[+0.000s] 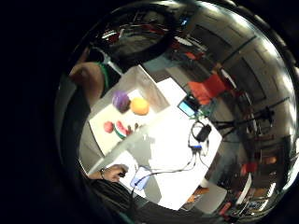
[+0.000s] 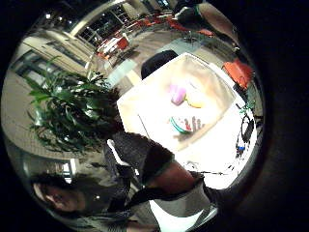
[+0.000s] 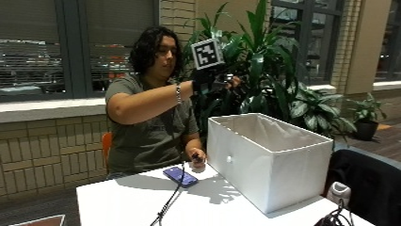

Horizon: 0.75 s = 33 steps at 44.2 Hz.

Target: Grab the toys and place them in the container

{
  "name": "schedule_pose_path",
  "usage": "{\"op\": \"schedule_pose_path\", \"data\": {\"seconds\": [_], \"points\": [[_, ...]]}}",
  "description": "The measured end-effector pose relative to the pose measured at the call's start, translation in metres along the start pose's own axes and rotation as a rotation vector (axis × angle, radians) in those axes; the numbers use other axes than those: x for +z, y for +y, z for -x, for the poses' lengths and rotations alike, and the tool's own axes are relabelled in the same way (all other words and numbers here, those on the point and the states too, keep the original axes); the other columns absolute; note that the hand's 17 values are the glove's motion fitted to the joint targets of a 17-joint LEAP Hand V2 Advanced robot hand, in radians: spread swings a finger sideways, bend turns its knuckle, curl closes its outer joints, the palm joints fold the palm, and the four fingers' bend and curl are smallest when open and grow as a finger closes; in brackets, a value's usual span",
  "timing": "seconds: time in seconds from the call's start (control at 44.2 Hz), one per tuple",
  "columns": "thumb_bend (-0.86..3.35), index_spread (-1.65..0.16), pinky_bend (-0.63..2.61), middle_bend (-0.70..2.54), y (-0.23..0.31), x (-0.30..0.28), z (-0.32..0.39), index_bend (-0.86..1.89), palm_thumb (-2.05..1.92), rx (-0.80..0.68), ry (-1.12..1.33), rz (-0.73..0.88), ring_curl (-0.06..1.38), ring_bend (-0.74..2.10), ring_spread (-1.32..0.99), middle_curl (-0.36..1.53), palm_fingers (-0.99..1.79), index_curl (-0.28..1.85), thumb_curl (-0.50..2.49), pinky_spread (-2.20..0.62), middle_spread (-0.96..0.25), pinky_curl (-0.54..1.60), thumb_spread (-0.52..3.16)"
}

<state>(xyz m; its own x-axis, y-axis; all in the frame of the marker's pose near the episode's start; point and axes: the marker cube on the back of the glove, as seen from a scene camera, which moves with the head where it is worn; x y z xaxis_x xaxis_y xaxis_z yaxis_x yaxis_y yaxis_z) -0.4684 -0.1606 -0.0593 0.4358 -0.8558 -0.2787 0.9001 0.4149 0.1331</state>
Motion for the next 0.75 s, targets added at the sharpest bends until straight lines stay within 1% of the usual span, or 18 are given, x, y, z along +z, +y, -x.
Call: {"op": "schedule_pose_path", "data": {"seconds": [0.091,0.226,0.317,0.453,0.589,0.747], "points": [[-0.12,-0.43,1.17,0.33,0.044,0.005,-0.013,0.19,-0.16,0.012,-0.017,0.008,0.38,1.01,-0.25,0.68,0.14,0.61,0.38,-0.16,-0.22,0.41,0.93],[-0.11,-0.44,1.12,0.32,0.123,0.015,-0.018,0.20,-0.15,0.040,-0.122,0.031,0.37,1.01,-0.26,0.65,0.20,0.60,0.33,-0.14,-0.22,0.38,0.95],[-0.11,-0.45,1.08,0.31,0.168,0.025,-0.031,0.20,-0.15,0.129,-0.177,0.042,0.37,1.00,-0.27,0.63,0.21,0.59,0.30,-0.13,-0.21,0.37,0.97],[-0.11,-0.45,1.04,0.30,0.226,0.044,-0.054,0.19,-0.14,0.244,-0.178,0.052,0.36,1.00,-0.28,0.62,0.25,0.58,0.26,-0.13,-0.22,0.35,0.98],[-0.10,-0.45,1.00,0.30,0.260,0.055,-0.067,0.18,-0.14,0.304,-0.154,0.038,0.35,0.98,-0.28,0.60,0.26,0.56,0.24,-0.13,-0.22,0.34,0.99],[-0.10,-0.44,0.96,0.30,0.269,0.060,-0.075,0.19,-0.14,0.329,-0.121,0.020,0.34,0.94,-0.28,0.58,0.26,0.55,0.21,-0.12,-0.21,0.33,1.00]]}}
